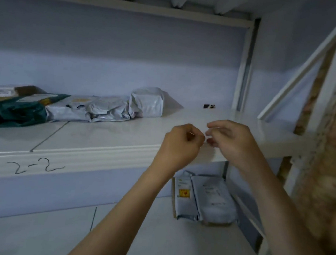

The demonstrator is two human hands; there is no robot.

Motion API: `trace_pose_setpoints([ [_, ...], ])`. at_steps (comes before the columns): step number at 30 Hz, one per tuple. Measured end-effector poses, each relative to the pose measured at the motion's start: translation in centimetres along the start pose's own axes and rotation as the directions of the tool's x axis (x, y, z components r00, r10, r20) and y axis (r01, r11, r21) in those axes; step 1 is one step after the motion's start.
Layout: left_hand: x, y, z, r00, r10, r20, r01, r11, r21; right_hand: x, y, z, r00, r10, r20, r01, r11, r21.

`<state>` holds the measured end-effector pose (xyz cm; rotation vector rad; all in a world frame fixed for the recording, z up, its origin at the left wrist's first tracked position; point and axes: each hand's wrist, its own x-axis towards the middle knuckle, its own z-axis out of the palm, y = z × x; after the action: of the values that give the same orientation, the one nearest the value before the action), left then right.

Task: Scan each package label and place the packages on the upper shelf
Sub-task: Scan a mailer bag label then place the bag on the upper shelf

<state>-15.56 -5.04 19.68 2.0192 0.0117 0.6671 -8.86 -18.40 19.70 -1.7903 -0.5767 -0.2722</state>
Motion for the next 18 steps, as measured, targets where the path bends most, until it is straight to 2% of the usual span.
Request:
trace_pose_setpoints([
  [2,-1.0,-1.0,1.0,1.0,-0.002,0.026,0.002,0.999,-0.033,-2.0,0.7,-0.7,1.0,-0.013,0.0,0.013,0.998,-0.057],
  [4,-1.7,-2.3,2.2,0.992,-0.034,0.118,0.042,0.997,-0.069,-3.1,2.1,-0.9,1.0,0.011,0.022,-0.009,0.994,-0.105],
  [6,-2.0,-4.3,3.4,0.98,-0.066,0.186,0.075,0.996,-0.044,-3.5,3.9,-0.5,0.996,0.077,0.047,-0.071,0.991,-0.112],
  [10,-1.3,-9.0,5.5,0.954,-0.154,0.256,0.15,0.988,0.036,-3.0,9.0,0.8,0.981,0.194,-0.016,-0.195,0.974,-0.119],
  [13,0.1,-12.9,7.5,0.924,-0.277,0.263,0.265,0.961,0.082,-2.6,13.3,1.0,0.938,0.344,-0.03,-0.345,0.928,-0.14],
  [16,1.1,-16.6,10.0,0.87,-0.424,0.252,0.434,0.901,0.015,-2.3,17.8,0.5,0.885,0.462,-0.057,-0.466,0.878,-0.111],
  [18,1.8,-18.8,11.9,0.834,-0.491,0.254,0.514,0.858,-0.029,-1.7,20.3,0.1,0.855,0.51,-0.091,-0.518,0.842,-0.152],
])
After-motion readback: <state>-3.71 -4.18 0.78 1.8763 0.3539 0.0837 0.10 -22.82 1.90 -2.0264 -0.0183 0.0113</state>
